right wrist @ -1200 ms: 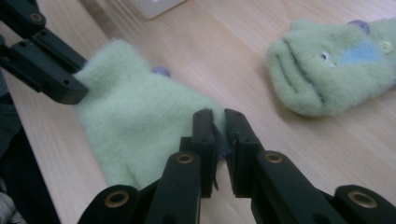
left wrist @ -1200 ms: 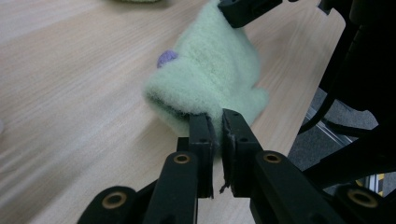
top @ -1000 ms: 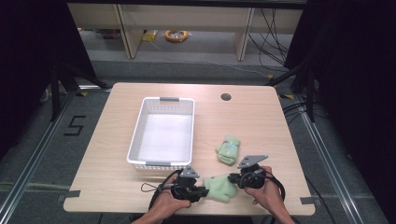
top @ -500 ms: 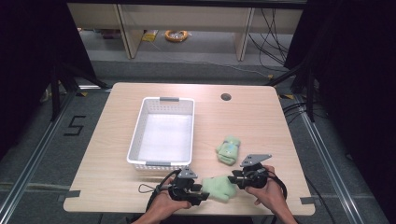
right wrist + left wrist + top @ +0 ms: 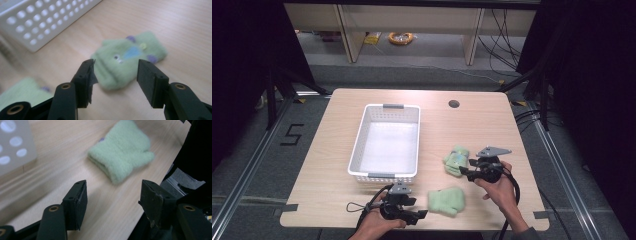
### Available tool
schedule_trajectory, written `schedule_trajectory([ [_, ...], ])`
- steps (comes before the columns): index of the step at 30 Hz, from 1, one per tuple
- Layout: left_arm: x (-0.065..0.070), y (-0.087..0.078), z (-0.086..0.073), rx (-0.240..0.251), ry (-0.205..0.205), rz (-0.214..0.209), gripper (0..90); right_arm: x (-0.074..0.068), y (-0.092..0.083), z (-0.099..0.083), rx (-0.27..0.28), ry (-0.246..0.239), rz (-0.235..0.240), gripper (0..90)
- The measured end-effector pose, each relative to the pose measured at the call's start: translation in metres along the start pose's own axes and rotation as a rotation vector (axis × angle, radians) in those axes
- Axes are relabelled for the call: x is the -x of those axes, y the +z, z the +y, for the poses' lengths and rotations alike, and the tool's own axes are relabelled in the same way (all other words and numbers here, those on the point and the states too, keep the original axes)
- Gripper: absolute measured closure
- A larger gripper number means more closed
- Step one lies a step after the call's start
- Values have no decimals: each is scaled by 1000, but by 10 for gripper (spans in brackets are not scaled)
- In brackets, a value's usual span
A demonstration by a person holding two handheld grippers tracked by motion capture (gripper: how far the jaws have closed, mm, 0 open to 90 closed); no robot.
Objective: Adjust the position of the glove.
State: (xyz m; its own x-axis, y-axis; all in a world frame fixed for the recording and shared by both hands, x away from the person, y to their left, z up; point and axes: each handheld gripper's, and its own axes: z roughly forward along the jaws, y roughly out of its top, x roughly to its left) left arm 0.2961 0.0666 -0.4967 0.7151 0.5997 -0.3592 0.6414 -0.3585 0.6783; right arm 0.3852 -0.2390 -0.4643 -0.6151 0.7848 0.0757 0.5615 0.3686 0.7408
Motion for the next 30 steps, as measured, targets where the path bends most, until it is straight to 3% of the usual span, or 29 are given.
schedule_trajectory([
  [1,-1,-2,-2,-6,2,-2,378,2,2,5,-8,31,-11,486],
  [2,-1,-3,-4,-11,4,-1,378,6,6,9,2,31,-19,486],
  [3,-2,-5,-7,-16,-8,-2,378,10,13,17,-20,80,-33,491],
  [5,-2,-7,-7,-13,-9,-2,379,12,18,20,-22,72,-54,502],
  [10,-1,-11,-8,0,-18,-1,376,15,41,31,-81,117,-70,551],
  [14,-1,-10,-10,-5,-11,-8,379,17,55,31,-101,96,-65,567],
  [15,0,-8,-10,-5,-21,-15,378,10,56,32,-147,147,-96,590],
  [18,-3,-8,-11,-15,-29,-24,379,12,60,30,-144,108,-117,599],
  [19,-3,-7,-11,-9,-36,-19,379,8,64,27,-144,152,-116,608],
  [22,-4,-6,-12,-20,-42,-23,381,11,67,24,-136,138,-116,625],
  [23,-4,-6,-12,-16,-47,-24,381,10,67,24,-155,154,-112,634],
  [24,-3,-5,-12,-14,-48,-24,381,10,67,23,-153,141,-114,647],
  [25,-4,-5,-12,-21,-40,-30,381,12,69,23,-148,72,-115,689],
  [30,-7,-4,-12,-16,-53,-23,381,11,70,21,-140,78,-100,784],
])
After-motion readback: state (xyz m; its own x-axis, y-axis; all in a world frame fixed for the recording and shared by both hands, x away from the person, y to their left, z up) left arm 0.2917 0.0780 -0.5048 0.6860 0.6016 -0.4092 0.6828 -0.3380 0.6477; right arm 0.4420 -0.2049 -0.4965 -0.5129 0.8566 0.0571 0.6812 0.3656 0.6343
